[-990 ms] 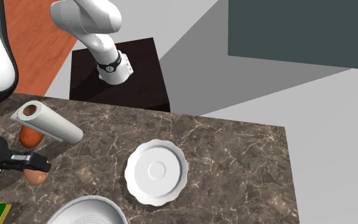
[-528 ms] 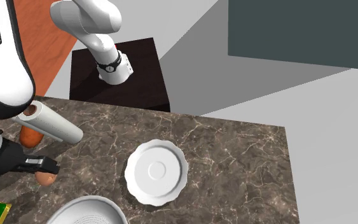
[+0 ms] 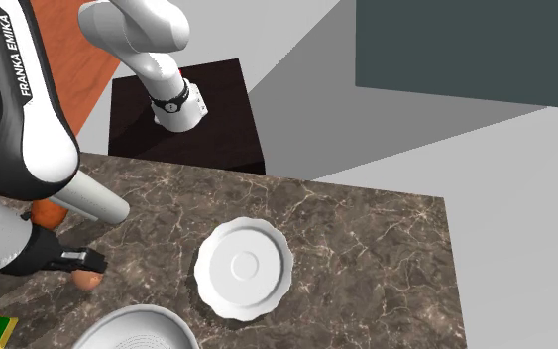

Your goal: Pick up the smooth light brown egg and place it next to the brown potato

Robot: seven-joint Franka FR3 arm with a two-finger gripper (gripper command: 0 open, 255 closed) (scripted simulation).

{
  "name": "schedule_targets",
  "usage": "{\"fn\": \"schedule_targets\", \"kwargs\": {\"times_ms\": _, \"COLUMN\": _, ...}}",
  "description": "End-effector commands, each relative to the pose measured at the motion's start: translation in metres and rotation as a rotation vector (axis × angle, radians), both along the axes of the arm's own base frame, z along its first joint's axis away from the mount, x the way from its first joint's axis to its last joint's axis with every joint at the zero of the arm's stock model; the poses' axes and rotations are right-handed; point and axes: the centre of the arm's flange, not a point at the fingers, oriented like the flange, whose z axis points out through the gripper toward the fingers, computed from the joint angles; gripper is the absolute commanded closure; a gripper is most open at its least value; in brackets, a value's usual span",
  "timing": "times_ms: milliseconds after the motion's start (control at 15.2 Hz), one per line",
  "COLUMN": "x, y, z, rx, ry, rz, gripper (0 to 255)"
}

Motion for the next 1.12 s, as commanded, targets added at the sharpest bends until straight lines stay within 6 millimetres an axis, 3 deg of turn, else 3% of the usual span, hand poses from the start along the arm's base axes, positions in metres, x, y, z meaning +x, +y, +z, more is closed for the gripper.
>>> {"fn": "schedule_targets", "kwargs": {"times_ms": 0, "x": 0.001, "y": 0.000, "z": -0.010, "rx": 0.000, "ry": -0.001, "rz": 0.000, "gripper": 255}}
{"fn": "schedule_targets", "kwargs": {"times_ms": 528, "x": 0.001, "y": 0.000, "z": -0.016, "rx": 0.000, "ry": -0.001, "rz": 0.000, "gripper": 255}}
{"fn": "schedule_targets", "kwargs": {"times_ms": 594, "x": 0.001, "y": 0.000, "z": -0.016, "rx": 0.000, "ry": -0.001, "rz": 0.000, "gripper": 0}}
{"fn": "schedule_targets", "kwargs": {"times_ms": 924, "x": 0.001, "y": 0.000, "z": -0.016, "rx": 0.000, "ry": -0.001, "rz": 0.000, "gripper": 0}}
{"fn": "schedule_targets", "kwargs": {"times_ms": 1056, "x": -0.002, "y": -0.002, "z": 0.010, "rx": 0.000, "ry": -0.001, "rz": 0.000, "gripper": 0}}
